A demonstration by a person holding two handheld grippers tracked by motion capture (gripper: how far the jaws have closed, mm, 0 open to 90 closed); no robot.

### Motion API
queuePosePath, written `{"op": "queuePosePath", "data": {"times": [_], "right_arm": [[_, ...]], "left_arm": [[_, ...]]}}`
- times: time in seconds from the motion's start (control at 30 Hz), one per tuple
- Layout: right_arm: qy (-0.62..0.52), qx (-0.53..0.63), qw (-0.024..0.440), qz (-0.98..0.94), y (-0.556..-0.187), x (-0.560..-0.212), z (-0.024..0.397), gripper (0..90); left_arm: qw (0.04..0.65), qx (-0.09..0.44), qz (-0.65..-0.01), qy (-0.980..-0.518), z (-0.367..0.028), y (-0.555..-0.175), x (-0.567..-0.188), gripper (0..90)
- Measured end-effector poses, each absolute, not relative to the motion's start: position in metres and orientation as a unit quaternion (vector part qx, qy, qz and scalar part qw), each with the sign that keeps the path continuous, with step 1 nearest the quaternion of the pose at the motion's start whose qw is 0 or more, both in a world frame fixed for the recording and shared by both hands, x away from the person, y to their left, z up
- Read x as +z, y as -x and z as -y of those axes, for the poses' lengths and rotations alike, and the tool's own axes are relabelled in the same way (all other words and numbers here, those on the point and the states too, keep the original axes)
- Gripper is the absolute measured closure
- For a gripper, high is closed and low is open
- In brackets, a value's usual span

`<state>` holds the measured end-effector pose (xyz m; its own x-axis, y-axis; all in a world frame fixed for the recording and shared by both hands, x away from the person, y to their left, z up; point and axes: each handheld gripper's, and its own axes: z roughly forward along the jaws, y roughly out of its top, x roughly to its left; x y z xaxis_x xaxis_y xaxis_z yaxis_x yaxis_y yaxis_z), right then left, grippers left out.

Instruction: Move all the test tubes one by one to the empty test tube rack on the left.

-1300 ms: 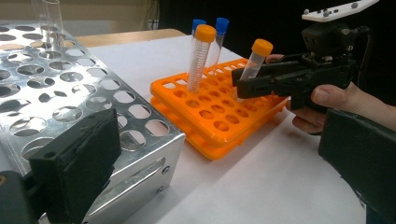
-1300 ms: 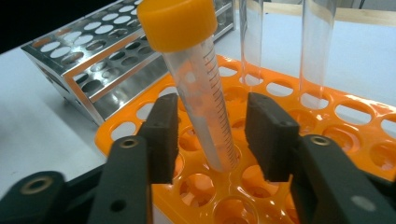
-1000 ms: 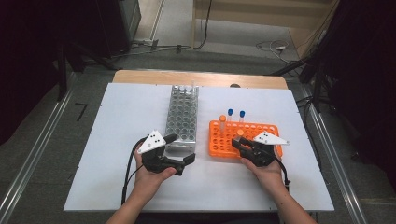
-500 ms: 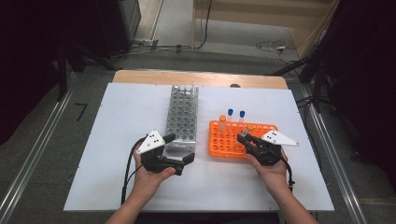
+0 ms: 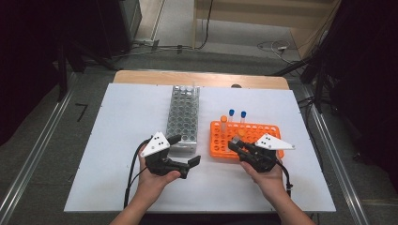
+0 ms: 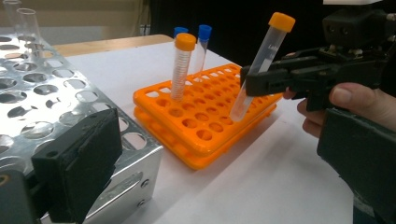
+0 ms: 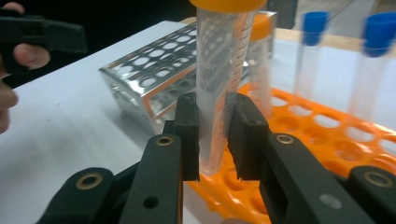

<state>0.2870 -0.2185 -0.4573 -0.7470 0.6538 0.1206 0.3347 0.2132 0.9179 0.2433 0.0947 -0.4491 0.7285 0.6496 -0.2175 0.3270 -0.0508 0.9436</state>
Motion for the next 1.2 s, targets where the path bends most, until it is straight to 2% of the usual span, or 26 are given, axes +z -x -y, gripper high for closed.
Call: {"op": "queuePosePath", "data": {"times": [0.47,0.9,1.2], "right_arm": [[-0.272,0.525,0.107,-0.799,-0.267,-0.464,0.181,72.9],[-0.232,0.516,0.079,-0.821,-0.255,-0.468,0.161,72.9],[-0.216,0.513,0.069,-0.828,-0.25,-0.467,0.154,72.9]], "left_arm": [[0.607,0.119,-0.306,-0.724,-0.078,-0.238,-0.445,14.6],[0.606,0.098,-0.277,-0.739,-0.066,-0.238,-0.448,49.5],[0.597,0.1,-0.258,-0.753,-0.061,-0.236,-0.449,67.8]]}}
